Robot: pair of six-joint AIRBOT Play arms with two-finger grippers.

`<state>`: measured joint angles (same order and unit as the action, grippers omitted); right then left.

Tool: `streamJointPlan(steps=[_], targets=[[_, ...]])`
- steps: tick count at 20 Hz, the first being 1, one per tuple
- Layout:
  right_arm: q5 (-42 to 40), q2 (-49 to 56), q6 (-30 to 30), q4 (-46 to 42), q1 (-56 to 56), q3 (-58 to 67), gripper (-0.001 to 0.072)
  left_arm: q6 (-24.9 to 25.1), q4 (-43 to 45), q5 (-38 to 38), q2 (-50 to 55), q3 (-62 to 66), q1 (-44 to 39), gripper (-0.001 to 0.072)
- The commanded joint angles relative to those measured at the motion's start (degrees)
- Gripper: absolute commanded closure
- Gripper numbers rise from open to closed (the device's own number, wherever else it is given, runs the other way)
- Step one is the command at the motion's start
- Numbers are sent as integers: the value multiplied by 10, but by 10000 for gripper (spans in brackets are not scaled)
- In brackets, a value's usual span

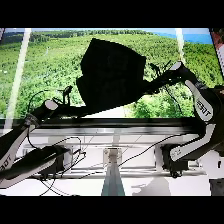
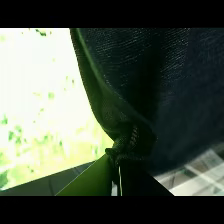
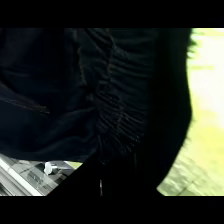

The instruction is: Fold the clothes and pants, and hang the long-sleeved shirts on hangers.

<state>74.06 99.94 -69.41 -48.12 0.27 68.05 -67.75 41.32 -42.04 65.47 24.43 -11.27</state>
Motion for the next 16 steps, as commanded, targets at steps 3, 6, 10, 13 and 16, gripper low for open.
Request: streamJointPlan(steps=[3,6,10,13,16], targets=[[26,-38,17,23,30,14,687,26,3,6,-17,24,16,690],[28,-112,17,23,30,41,688,26,47,3,-73,78,55,690],[12,-229,31,57,38,99,687,26,116,10,-217,198,119,690],[-16,-321,31,115,60,140,687,26,116,61,-338,275,151,690],[-47,-420,31,172,88,158,687,26,128,137,-459,299,152,690]])
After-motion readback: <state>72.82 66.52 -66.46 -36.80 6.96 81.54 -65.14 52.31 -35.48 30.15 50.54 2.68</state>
